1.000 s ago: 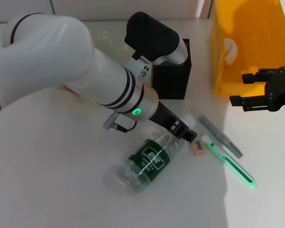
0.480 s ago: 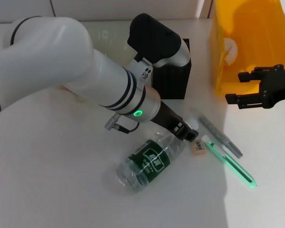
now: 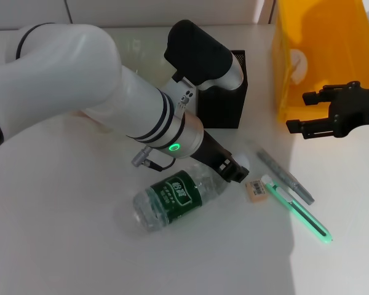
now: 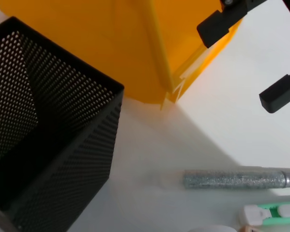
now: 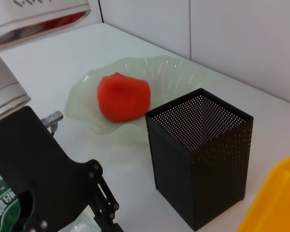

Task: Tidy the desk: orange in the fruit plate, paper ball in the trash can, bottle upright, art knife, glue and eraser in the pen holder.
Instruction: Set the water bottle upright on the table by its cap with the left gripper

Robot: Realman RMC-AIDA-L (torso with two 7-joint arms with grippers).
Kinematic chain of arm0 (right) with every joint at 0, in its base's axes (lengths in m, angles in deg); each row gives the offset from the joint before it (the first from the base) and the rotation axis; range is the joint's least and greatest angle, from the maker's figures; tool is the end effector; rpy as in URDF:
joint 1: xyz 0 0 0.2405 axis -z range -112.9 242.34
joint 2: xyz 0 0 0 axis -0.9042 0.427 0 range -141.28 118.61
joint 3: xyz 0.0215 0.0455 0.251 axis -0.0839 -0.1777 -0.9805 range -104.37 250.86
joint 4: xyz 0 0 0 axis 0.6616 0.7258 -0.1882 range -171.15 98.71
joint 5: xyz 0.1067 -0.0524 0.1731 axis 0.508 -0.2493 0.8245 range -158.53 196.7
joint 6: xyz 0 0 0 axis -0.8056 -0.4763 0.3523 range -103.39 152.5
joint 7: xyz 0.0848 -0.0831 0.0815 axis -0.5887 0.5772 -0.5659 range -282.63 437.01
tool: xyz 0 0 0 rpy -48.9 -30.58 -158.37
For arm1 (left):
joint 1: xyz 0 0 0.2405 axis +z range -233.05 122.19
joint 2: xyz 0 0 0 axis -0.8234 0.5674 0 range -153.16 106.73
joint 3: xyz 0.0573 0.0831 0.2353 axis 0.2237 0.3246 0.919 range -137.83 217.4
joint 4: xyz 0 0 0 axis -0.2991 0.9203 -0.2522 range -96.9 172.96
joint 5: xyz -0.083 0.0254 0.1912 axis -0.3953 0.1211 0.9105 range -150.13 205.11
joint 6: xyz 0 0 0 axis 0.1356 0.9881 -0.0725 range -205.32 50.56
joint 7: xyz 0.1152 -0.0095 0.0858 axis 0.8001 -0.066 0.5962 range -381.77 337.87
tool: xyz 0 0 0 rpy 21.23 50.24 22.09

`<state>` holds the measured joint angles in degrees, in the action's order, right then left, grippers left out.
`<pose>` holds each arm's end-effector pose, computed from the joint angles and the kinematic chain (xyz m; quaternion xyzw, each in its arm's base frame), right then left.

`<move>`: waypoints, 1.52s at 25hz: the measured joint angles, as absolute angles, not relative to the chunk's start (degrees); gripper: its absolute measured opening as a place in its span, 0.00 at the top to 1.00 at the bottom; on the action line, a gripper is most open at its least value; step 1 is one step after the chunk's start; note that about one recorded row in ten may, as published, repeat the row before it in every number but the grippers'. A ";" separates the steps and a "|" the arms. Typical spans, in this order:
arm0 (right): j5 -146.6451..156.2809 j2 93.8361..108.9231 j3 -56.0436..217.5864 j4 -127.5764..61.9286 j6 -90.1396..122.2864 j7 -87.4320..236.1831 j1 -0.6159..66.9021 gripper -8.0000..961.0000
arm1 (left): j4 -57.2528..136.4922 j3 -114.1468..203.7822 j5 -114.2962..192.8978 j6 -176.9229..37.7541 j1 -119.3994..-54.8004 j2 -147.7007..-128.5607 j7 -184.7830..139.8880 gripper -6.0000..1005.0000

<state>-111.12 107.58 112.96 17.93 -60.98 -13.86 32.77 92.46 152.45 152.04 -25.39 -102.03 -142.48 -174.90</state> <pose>0.2659 0.3594 0.0407 -0.9540 0.2138 0.0855 0.1922 -0.1219 0.3524 -0.1394 -0.9564 -0.2519 0.0829 0.1227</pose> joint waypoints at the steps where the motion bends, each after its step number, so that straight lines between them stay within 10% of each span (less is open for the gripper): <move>1: -111.13 107.58 112.97 17.84 -60.92 -13.86 32.66 0.18 | 92.38 152.40 152.06 -25.36 -102.03 -142.48 -174.21 0.55; 38: -110.54 108.02 113.99 17.73 -59.76 -15.85 29.02 0.18 | 133.63 126.61 163.26 1.97 -78.75 -141.70 -166.35 0.55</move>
<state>-110.54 108.02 113.99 17.73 -59.76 -15.85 29.02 133.63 126.61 163.26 1.97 -78.75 -141.70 -166.35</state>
